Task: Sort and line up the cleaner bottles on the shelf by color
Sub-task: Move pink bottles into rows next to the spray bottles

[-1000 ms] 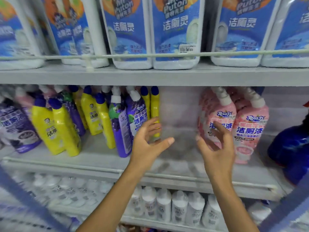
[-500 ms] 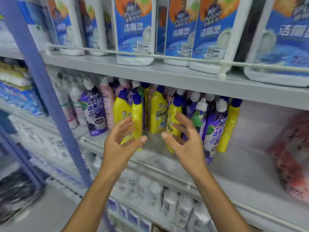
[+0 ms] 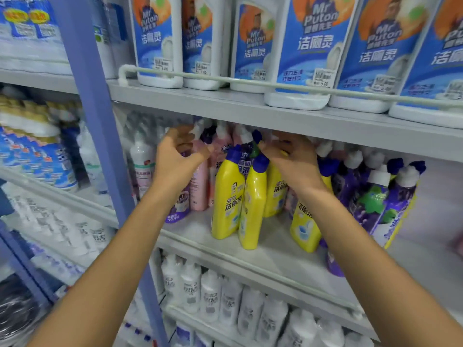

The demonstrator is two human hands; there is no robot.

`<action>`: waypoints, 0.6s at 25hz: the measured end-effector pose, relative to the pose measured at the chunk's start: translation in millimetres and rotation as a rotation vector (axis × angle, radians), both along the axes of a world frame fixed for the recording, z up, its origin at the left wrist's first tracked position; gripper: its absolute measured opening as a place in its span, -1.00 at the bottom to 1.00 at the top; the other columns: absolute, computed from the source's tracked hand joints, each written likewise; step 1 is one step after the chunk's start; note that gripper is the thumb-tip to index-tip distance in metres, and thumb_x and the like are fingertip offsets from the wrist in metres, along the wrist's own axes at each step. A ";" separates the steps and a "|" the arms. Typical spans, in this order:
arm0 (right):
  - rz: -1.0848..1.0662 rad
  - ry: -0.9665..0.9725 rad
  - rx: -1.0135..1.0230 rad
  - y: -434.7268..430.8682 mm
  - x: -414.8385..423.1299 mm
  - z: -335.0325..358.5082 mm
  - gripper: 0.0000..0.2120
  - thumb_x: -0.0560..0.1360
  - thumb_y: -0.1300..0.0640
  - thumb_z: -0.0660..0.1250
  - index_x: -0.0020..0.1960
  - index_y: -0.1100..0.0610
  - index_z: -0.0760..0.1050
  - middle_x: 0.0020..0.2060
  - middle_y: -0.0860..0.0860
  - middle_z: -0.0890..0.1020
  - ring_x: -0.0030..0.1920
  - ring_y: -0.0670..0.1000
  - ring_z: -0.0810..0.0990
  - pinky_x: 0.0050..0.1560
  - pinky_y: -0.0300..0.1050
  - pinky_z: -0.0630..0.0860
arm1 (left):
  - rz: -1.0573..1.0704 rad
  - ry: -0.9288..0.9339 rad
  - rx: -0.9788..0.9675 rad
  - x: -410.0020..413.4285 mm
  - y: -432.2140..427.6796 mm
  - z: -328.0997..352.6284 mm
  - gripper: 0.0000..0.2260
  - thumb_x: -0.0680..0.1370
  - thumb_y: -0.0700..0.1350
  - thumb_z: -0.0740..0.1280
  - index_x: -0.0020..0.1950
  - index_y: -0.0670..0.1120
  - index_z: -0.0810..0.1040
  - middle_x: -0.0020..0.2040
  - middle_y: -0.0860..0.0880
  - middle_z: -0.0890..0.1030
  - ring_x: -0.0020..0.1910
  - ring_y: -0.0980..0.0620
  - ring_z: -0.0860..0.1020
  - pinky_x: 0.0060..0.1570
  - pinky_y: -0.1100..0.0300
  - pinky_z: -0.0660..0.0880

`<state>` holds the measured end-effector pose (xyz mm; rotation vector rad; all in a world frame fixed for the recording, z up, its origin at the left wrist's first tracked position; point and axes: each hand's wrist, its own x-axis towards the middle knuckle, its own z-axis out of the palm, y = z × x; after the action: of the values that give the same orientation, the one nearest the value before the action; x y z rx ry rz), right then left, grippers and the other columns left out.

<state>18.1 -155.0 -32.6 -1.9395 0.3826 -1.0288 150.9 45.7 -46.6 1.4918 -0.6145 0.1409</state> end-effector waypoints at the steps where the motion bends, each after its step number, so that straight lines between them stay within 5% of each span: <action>1: -0.013 0.048 -0.020 -2.1 14.1 5.7 -0.60 0.37 -0.22 0.51 -0.16 0.12 0.55 -0.21 0.05 0.67 -0.08 0.07 0.70 0.08 0.22 0.61 | -0.018 0.009 0.003 8.8 -5.8 3.6 -0.42 0.34 -0.06 0.60 0.33 -0.09 0.54 0.20 -0.12 0.65 0.18 -0.06 0.63 0.15 0.14 0.60; 6: 0.090 0.062 0.057 9.2 32.3 6.7 -0.88 0.49 0.04 0.55 -0.03 -0.04 0.62 -0.11 -0.20 0.69 -0.08 -0.30 0.66 0.09 -0.19 0.57 | -0.268 0.031 0.185 10.2 -30.6 -26.3 -0.58 0.42 -0.34 0.59 0.24 -0.18 0.59 0.00 -0.09 0.69 -0.14 0.16 0.65 -0.13 0.37 0.59; 8: 0.089 0.100 0.024 17.9 17.2 -22.0 -0.74 0.46 0.01 0.57 0.12 -0.02 0.63 -0.01 -0.17 0.70 0.01 -0.25 0.65 0.07 -0.30 0.53 | -0.307 -0.023 0.254 8.2 -40.3 -53.4 -0.60 0.42 -0.36 0.59 0.17 -0.09 0.60 -0.07 0.01 0.70 -0.18 0.21 0.66 -0.12 0.31 0.59; 11: -0.015 0.196 -0.068 24.4 4.0 -61.2 -0.46 0.39 -0.06 0.61 0.29 -0.01 0.51 0.08 -0.17 0.65 0.11 -0.08 0.62 0.13 -0.12 0.55 | -0.291 -0.024 0.262 10.7 -45.7 -72.9 -0.64 0.43 -0.25 0.61 0.17 -0.07 0.62 -0.06 0.02 0.73 -0.13 0.14 0.68 -0.04 0.14 0.62; 15: -0.179 0.184 -0.098 12.9 -8.9 -69.8 -0.46 0.42 -0.06 0.58 0.31 0.07 0.50 0.07 -0.01 0.67 0.08 0.07 0.62 0.05 -0.03 0.53 | -0.345 0.004 0.254 -0.8 -59.3 -68.9 -0.61 0.32 0.02 0.62 0.08 -0.04 0.64 -0.05 -0.04 0.75 -0.05 -0.07 0.72 0.03 -0.08 0.67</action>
<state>9.3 -142.1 -102.3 -2.1259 0.6288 -1.0007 150.2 -13.6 -115.5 1.6030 -0.9011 -0.2141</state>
